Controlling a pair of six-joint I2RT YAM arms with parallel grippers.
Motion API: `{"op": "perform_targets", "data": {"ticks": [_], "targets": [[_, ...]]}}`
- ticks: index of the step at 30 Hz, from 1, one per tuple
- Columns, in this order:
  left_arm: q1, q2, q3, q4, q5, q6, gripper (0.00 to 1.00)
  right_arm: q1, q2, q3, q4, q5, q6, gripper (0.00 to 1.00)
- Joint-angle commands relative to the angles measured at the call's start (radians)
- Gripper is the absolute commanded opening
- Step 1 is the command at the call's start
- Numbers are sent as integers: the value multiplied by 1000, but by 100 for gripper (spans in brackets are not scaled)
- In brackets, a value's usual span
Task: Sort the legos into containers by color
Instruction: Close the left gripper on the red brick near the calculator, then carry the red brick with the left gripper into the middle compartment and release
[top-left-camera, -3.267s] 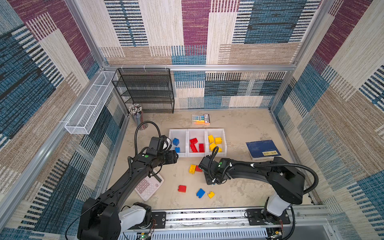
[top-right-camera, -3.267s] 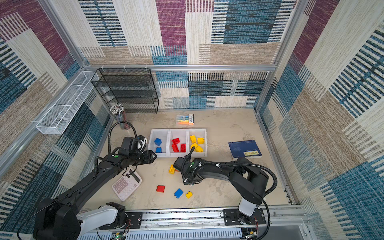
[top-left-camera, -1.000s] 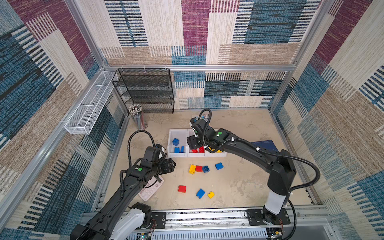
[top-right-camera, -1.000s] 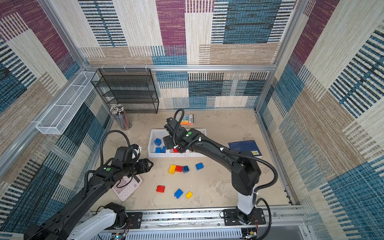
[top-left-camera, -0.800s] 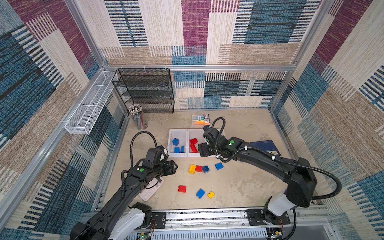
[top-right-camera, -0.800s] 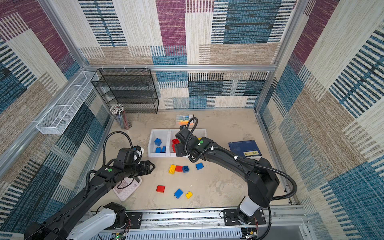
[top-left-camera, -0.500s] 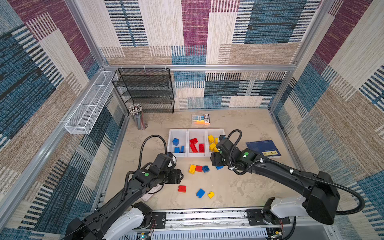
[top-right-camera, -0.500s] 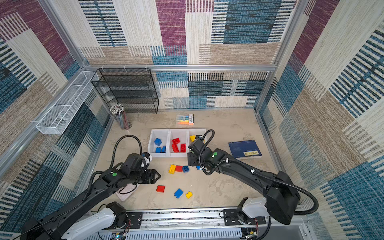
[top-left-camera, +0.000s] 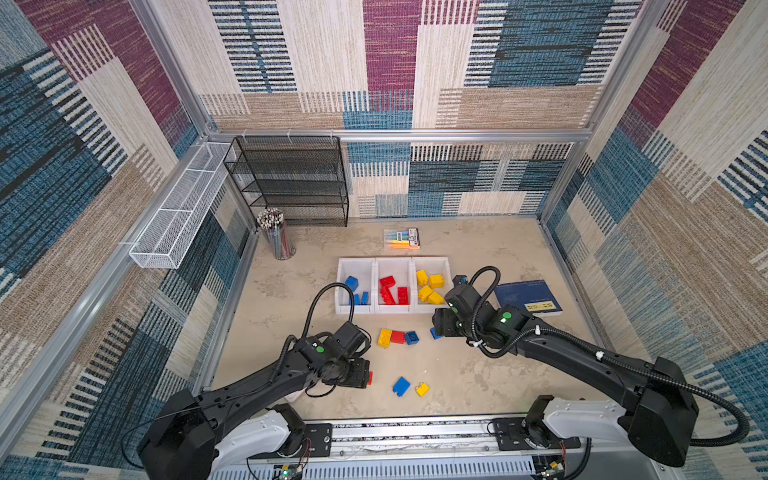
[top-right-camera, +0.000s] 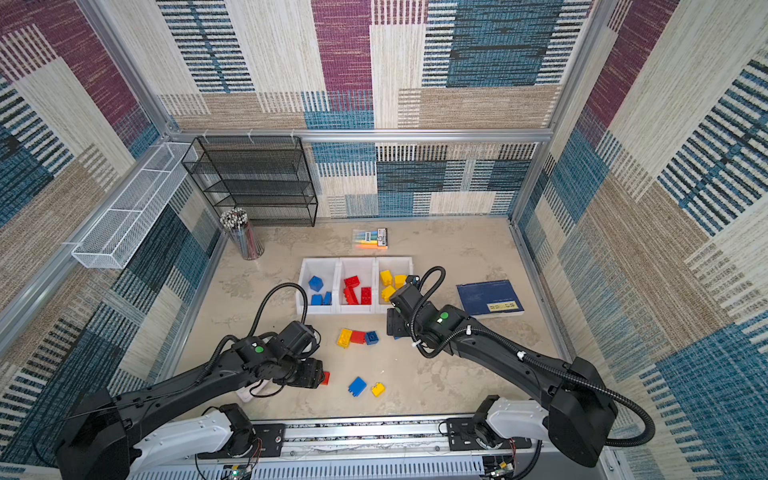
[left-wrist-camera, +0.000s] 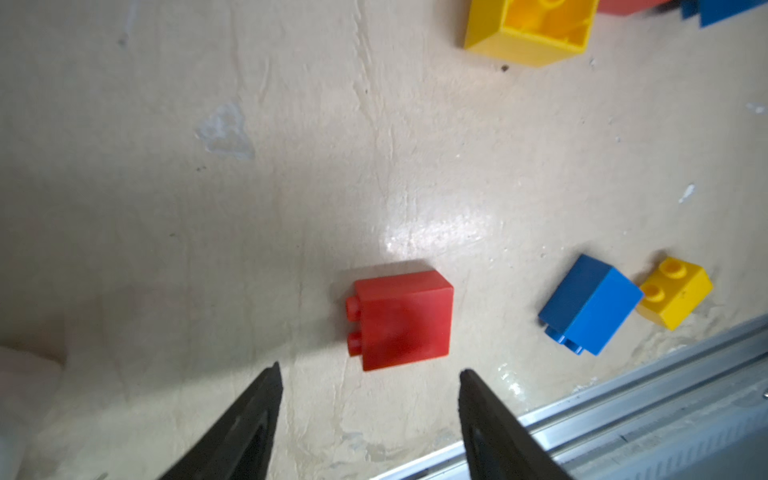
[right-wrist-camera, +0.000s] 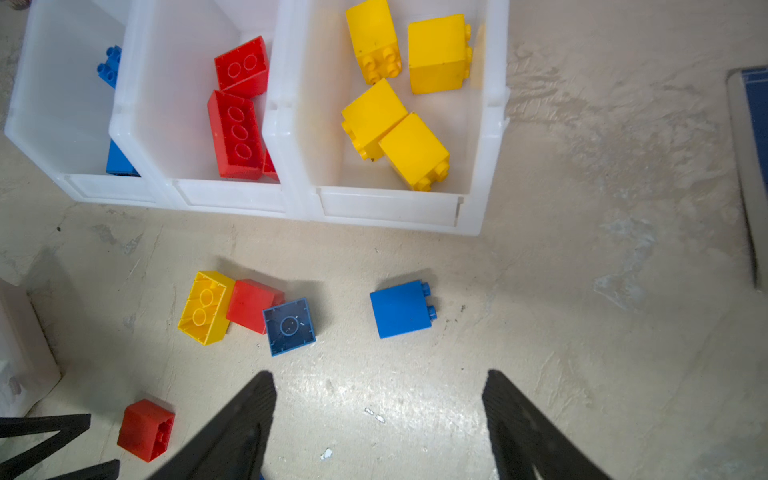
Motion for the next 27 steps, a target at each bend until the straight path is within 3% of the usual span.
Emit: {"op": "perform_targets", "data": {"ticks": [1, 11, 16, 21, 27], "targets": [[-16, 47, 28, 26, -4, 7, 70, 0, -15, -7, 25, -4, 18, 81], [-67, 203, 71, 48, -20, 31, 65, -2, -58, -43, 17, 3, 39, 81], [-95, 267, 91, 50, -35, 38, 54, -3, -78, -56, 13, 9, 47, 81], [-101, 280, 97, 67, -26, 36, 46, -5, -89, -63, 2, 13, 52, 81], [-96, 260, 206, 47, -27, 95, 44, -5, -105, -56, -18, 25, 55, 81]]}}
